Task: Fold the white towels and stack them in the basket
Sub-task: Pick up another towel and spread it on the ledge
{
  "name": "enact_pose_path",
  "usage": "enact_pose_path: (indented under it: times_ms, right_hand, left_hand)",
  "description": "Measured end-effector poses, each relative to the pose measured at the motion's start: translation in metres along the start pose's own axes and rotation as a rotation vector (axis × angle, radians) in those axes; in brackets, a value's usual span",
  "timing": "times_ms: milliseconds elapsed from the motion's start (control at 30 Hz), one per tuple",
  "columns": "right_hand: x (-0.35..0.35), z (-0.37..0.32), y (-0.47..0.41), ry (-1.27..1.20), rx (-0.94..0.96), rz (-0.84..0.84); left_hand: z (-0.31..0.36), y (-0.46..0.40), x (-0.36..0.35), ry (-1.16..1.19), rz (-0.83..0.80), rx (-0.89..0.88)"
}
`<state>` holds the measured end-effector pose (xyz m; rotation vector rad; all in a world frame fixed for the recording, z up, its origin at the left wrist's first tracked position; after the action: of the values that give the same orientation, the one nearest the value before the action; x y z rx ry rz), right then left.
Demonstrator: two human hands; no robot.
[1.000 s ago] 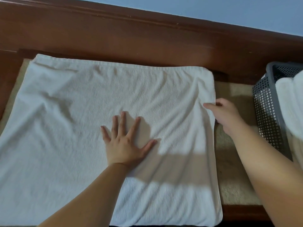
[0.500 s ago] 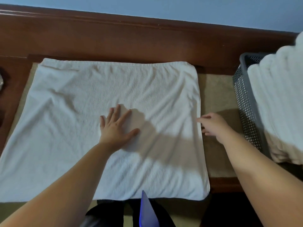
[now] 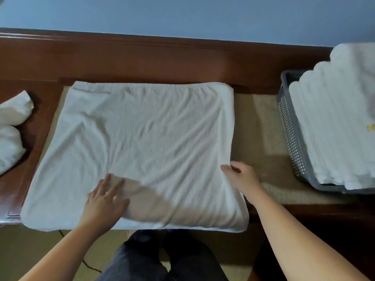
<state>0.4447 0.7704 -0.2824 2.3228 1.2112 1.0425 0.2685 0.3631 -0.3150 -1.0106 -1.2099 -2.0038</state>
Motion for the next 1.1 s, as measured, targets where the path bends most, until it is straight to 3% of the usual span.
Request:
enact_pose_path:
  times_ms: [200,433,567,667,733,900,1033,1100]
  right_hand:
    - [-0.009,-0.016,-0.015,0.485,0.068,0.082]
    - [-0.038,-0.022,-0.005,0.856,0.142,0.185]
    - [-0.047,-0.023,0.005,1.037,0.261,0.193]
    - [-0.055,-0.014,0.007,0.864,0.332,-0.038]
    - [-0.056,-0.010,0.008,0.646,0.323,-0.091]
    - [-0.038,0.000,0.002,0.233,0.215,0.077]
    - [-0.022,0.002,-0.007,0.136,0.012,0.337]
    - [-0.019,-0.001,-0.018,0.123,-0.146,0.279]
  left_hand:
    - [0.031,-0.011,0.004,0.055,0.029,0.107]
    - [0.094,-0.011,-0.020,0.003,-0.019,0.017]
    - [0.157,-0.008,-0.020,0.154,-0.019,-0.093]
    - [0.219,-0.023,-0.020,0.399,-0.155,-0.101]
    - [0.254,-0.040,-0.028,0.500,-0.208,-0.072]
    - [0.293,-0.071,-0.044,0.627,-0.282,0.153]
    - [0.291,-0.076,-0.049,0.660,-0.204,0.242]
    - [0.288,-0.075,-0.050,0.736,-0.182,0.282]
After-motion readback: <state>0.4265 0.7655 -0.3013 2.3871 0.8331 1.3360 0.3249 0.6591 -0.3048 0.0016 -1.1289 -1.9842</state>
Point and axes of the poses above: each hand's wrist, its own y-axis away from the middle knuckle, its own x-axis out of the back of the hand, z = x × y, the point moved 3 cm from there along -y, towards the middle knuckle, and after that the axes turned 3 degrees about -x, right-handed, at the moved point
